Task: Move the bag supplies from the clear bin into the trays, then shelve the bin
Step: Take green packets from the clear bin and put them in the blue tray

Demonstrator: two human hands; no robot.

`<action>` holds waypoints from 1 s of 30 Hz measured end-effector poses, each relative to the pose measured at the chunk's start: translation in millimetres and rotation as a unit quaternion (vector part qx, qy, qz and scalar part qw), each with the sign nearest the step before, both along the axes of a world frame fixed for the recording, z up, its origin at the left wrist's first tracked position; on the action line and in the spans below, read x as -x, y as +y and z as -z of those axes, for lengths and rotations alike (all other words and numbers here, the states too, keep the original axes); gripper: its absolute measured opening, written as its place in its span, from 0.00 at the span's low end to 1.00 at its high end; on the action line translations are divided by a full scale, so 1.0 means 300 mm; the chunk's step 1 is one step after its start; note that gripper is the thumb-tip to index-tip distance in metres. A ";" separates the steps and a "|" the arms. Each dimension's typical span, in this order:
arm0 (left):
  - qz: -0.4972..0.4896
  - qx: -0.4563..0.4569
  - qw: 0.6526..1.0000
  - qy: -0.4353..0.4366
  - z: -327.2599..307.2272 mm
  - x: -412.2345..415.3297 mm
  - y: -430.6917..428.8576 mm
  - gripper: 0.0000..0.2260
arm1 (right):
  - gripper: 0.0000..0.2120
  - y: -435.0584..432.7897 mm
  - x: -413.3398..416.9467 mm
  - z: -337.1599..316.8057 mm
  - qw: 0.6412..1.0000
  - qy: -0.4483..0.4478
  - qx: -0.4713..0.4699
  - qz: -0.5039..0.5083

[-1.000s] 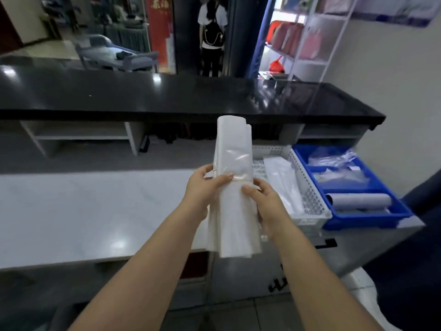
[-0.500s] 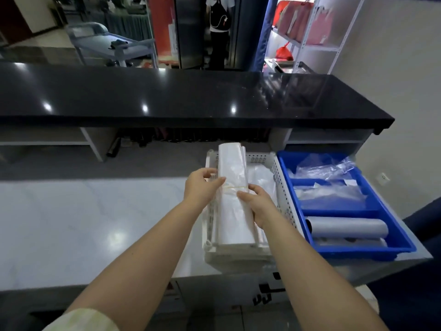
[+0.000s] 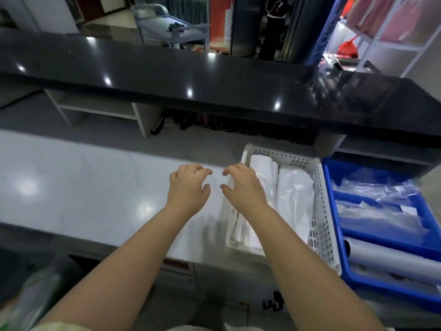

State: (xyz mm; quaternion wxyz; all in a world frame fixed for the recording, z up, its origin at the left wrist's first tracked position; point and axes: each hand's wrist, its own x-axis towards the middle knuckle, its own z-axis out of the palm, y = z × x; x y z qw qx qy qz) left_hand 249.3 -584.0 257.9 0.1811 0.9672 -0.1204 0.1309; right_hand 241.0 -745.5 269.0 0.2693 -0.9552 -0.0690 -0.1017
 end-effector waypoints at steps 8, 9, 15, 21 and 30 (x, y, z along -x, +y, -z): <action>-0.187 -0.049 0.981 -0.003 -0.003 0.167 0.503 0.16 | 0.14 0.496 -0.018 -0.024 0.974 -0.082 0.052 -0.206; -0.214 -0.054 0.975 0.008 0.009 0.206 0.577 0.16 | 0.14 0.574 -0.007 -0.010 0.968 -0.078 0.056 -0.231; -0.351 -0.043 0.934 0.050 0.107 0.488 1.026 0.16 | 0.13 1.083 0.128 0.063 0.918 -0.065 0.068 -0.386; -0.447 -0.016 0.888 0.110 0.260 0.758 1.494 0.17 | 0.12 1.573 0.307 0.195 0.878 -0.044 0.064 -0.472; -0.430 0.038 0.852 0.298 0.634 0.958 1.884 0.23 | 0.15 2.008 0.457 0.573 0.881 0.143 0.134 -0.430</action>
